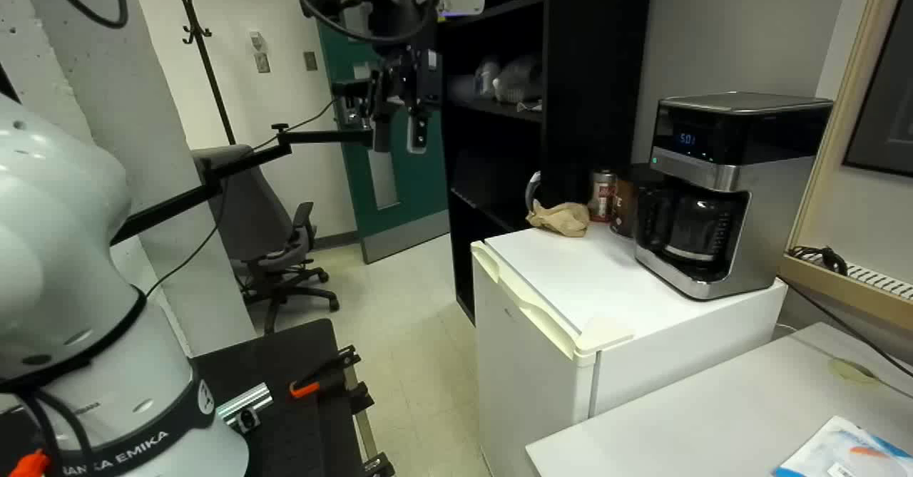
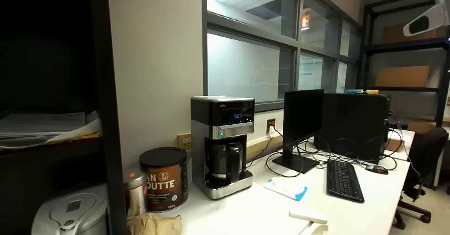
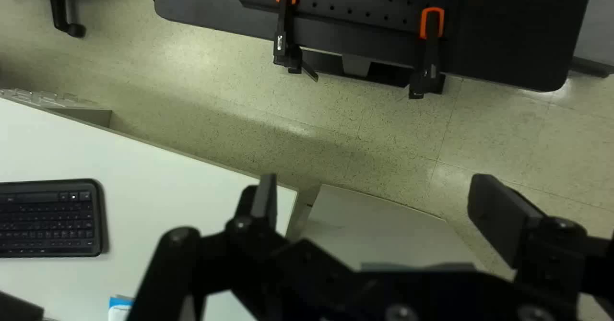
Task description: Push the second rectangular button from the left on the coffee making machine
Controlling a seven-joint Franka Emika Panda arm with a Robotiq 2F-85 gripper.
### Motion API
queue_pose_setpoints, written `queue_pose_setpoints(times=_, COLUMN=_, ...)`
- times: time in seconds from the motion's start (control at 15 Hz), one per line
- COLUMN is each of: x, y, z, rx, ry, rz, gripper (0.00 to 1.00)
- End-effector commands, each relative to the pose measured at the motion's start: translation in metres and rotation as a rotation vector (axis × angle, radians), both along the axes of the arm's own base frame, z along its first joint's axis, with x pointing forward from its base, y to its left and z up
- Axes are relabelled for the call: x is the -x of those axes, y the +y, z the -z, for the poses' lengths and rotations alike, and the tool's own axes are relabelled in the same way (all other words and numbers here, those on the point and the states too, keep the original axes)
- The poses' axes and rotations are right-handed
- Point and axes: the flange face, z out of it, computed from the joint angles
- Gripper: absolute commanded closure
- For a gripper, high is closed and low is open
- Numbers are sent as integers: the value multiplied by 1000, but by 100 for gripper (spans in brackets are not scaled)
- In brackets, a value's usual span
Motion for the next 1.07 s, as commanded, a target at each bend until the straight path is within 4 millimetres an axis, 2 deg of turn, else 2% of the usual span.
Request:
queue_pose_setpoints(times=0.0, x=0, y=0, z=0, rx=0, ry=0, rz=0, gripper=0)
queue_pose_setpoints(times=0.47, x=0, y=0, z=0, rx=0, ry=0, rz=0, gripper=0)
queue_pose_setpoints(times=0.53, x=-4, y=1, z=5, rx=10, ry=6, rz=-21, gripper=0)
queue_pose_setpoints(times=0.67, x=-15, y=1, z=12, rx=37, ry=1, rz=-70, gripper=0)
queue_pose_setpoints(times=1.0, x=-64, y=-1, z=28, rx=131, ry=-150, rz=-315, gripper=0)
